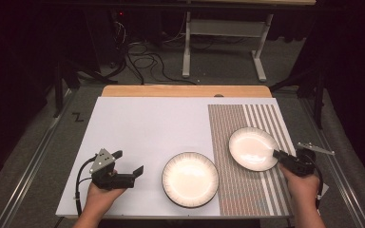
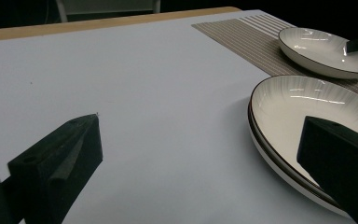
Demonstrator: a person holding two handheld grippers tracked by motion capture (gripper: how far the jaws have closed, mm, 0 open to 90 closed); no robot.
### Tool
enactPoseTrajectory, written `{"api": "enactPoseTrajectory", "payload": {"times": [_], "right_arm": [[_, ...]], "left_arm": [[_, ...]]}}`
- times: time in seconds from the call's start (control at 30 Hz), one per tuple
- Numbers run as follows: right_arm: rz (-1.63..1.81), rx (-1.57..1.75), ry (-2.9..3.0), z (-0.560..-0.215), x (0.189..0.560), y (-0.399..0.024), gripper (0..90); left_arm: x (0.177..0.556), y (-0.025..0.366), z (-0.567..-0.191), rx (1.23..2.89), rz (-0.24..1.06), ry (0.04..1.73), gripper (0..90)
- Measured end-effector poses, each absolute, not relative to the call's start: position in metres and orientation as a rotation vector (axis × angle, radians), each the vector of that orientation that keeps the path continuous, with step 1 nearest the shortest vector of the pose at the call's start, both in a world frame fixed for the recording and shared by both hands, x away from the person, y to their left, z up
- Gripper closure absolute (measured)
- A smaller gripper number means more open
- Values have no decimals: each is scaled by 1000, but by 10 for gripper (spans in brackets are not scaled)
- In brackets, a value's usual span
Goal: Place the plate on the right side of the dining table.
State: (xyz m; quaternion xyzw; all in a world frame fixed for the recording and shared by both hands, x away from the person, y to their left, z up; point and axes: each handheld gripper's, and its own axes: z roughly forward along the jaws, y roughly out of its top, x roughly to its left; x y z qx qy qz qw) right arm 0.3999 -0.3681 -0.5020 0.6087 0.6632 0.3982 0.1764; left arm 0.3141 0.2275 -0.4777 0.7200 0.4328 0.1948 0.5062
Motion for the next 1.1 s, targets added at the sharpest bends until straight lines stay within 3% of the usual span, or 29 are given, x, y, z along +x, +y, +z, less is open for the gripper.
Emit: {"api": "enactPoseTrajectory", "payload": {"times": [0.47, 0.97, 1.1], "right_arm": [[1155, 1567, 1867, -483, 383, -362, 584], [1342, 1185, 1973, -445, 347, -298, 341], [1384, 1087, 2007, -438, 337, -277, 230]], "left_arm": [[315, 229, -479, 1731, 465, 1052, 9], [310, 226, -473, 1733, 474, 1017, 8], [309, 227, -471, 1728, 474, 1012, 7]]}}
